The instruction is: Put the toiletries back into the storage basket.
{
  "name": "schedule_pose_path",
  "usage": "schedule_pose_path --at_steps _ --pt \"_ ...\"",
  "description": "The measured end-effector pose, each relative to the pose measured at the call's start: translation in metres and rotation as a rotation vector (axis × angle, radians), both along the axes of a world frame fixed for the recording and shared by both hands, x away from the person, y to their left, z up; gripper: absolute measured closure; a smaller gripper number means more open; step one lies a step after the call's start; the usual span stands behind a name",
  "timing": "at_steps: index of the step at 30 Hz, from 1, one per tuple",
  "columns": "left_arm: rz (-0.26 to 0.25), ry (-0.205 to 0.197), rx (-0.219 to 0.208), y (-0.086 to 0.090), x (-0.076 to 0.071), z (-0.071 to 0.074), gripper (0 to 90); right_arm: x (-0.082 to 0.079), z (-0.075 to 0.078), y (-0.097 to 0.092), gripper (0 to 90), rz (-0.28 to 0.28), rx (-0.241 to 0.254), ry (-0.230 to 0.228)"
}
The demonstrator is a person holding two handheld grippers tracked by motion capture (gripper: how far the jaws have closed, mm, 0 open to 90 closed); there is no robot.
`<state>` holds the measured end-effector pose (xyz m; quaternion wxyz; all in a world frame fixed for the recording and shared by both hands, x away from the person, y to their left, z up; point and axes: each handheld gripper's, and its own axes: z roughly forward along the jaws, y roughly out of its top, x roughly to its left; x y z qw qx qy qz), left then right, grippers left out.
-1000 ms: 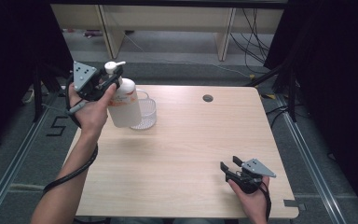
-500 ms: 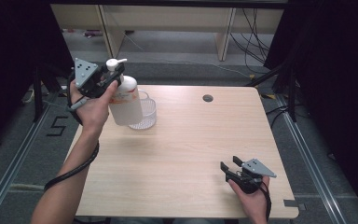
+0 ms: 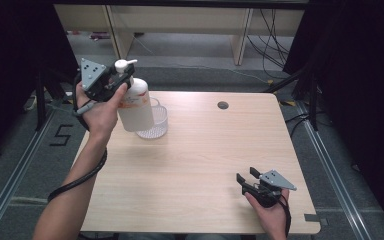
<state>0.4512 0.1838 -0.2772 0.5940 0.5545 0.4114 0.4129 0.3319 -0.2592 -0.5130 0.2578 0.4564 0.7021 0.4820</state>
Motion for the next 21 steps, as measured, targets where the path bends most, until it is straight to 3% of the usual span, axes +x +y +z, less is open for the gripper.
schedule_pose_path --at_steps 3,5,7,8,12,13,14,19,20,21 --pt "-0.001 0.000 0.000 -0.0005 0.0011 0.0012 59.0 0.0000 0.0000 -0.0001 40.8 0.000 -0.001 -0.001" --pt "-0.001 -0.002 0.000 -0.0007 0.0025 0.0027 59.0 -0.0025 0.0004 0.0022 40.7 -0.012 0.030 0.040" --pt "-0.001 -0.002 0.002 -0.0008 0.0029 0.0032 59.0 -0.0015 -0.0004 0.0027 40.7 -0.008 0.042 0.030" --pt "-0.003 -0.002 0.003 -0.0013 0.0035 0.0041 59.0 0.0002 -0.0001 -0.0003 40.8 0.000 -0.004 0.002" --pt "-0.006 -0.001 0.000 -0.0020 0.0046 0.0051 59.0 0.0001 0.0000 -0.0002 40.7 -0.001 0.000 0.001" --pt "-0.009 0.000 -0.003 -0.0022 0.0056 0.0052 59.0 -0.0013 0.0002 0.0013 40.7 -0.008 0.018 0.023" --pt "-0.009 0.002 -0.004 -0.0023 0.0062 0.0051 59.0 -0.0002 0.0002 0.0001 40.8 0.000 0.004 0.005" --pt "-0.007 0.005 -0.003 -0.0032 0.0084 0.0055 59.0 0.0001 0.0000 -0.0002 40.7 -0.001 -0.001 0.002" --pt "-0.009 0.003 -0.001 -0.0038 0.0092 0.0061 59.0 -0.0020 0.0000 0.0029 40.7 -0.010 0.045 0.035" --pt "-0.009 0.003 -0.001 -0.0038 0.0092 0.0061 59.0 -0.0018 0.0000 0.0026 40.8 -0.010 0.041 0.033"
